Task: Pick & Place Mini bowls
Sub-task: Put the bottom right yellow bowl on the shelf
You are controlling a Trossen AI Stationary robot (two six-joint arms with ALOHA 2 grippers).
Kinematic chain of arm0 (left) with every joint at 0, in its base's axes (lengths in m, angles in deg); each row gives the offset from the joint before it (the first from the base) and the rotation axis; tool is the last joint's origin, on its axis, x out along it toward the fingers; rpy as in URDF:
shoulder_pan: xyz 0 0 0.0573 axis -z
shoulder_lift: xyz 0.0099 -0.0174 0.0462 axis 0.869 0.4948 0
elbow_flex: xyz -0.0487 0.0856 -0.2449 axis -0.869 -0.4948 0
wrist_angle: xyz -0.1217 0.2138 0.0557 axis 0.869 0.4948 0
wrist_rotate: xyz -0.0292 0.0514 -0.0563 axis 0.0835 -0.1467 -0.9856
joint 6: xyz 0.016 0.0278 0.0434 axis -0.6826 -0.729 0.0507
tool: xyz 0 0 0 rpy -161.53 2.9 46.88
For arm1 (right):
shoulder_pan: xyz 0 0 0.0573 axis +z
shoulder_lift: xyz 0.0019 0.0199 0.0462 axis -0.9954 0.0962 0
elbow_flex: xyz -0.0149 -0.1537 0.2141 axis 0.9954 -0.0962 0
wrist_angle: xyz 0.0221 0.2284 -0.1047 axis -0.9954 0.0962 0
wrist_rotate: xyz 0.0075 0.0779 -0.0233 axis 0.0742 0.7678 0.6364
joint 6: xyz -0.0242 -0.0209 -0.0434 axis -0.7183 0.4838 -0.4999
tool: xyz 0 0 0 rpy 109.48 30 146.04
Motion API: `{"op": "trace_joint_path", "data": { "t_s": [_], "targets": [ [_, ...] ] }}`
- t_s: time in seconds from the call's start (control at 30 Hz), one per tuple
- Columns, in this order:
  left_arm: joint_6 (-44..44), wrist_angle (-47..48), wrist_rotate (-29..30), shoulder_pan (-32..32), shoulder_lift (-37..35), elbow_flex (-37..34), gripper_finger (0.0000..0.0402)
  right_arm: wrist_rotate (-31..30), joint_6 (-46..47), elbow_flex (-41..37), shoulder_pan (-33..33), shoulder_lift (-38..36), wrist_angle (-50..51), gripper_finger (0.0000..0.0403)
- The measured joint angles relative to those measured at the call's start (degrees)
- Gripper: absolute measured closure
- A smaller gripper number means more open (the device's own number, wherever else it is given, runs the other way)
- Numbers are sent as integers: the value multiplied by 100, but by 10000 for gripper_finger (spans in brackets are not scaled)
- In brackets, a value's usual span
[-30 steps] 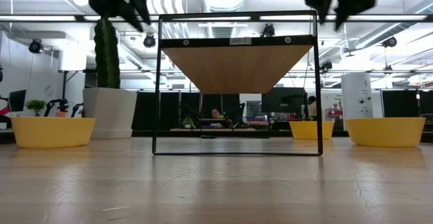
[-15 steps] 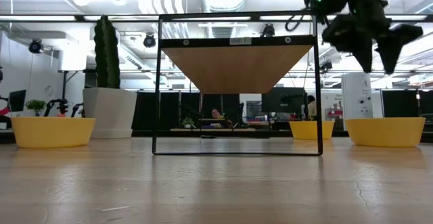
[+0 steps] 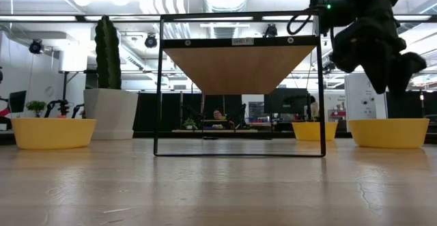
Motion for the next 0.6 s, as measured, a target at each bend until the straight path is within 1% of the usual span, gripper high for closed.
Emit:
{"op": "trace_joint_path", "data": {
  "t_s": [0.1, 0.17, 0.3, 0.47, 0.6],
  "targets": [
    [-2, -11, 0, 0, 10, 0, 280, 0, -107, -156, 241, 55, -324, 178],
    [-2, -20, 0, 0, 10, 0, 280, -7, -140, -234, 377, 113, -354, 181],
    [6, -20, 0, 0, 10, 0, 280, -262, -268, -340, 580, 291, -379, 184],
    [76, -20, -2, 0, 10, 0, 280, -471, -422, -365, 664, 608, -524, 184],
    [115, -20, -2, 0, 10, 0, 280, -480, -679, -366, 664, 954, -837, 184]
  ]
}}
